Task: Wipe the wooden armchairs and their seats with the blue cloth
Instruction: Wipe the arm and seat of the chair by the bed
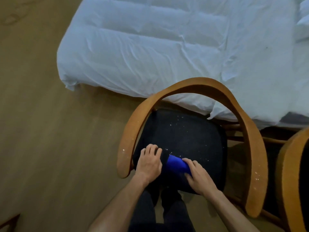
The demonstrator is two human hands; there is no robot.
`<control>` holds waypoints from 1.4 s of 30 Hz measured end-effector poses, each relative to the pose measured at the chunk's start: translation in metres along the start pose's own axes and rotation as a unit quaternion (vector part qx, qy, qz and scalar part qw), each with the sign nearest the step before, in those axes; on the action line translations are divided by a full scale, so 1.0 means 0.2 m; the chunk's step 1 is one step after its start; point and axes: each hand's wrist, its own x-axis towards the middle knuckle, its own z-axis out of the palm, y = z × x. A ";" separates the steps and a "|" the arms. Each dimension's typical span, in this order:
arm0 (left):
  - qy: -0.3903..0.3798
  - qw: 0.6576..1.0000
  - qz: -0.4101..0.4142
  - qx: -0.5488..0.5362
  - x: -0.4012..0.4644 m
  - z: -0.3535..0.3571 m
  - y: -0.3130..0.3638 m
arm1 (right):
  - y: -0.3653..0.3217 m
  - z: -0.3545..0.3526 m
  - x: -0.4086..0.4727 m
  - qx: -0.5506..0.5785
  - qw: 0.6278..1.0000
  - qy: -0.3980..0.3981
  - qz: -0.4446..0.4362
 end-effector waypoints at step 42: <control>0.065 0.960 -0.251 -0.111 0.56 0.01 -0.43 | -0.39 -0.20 1.49 -0.063 0.930 0.303 -0.198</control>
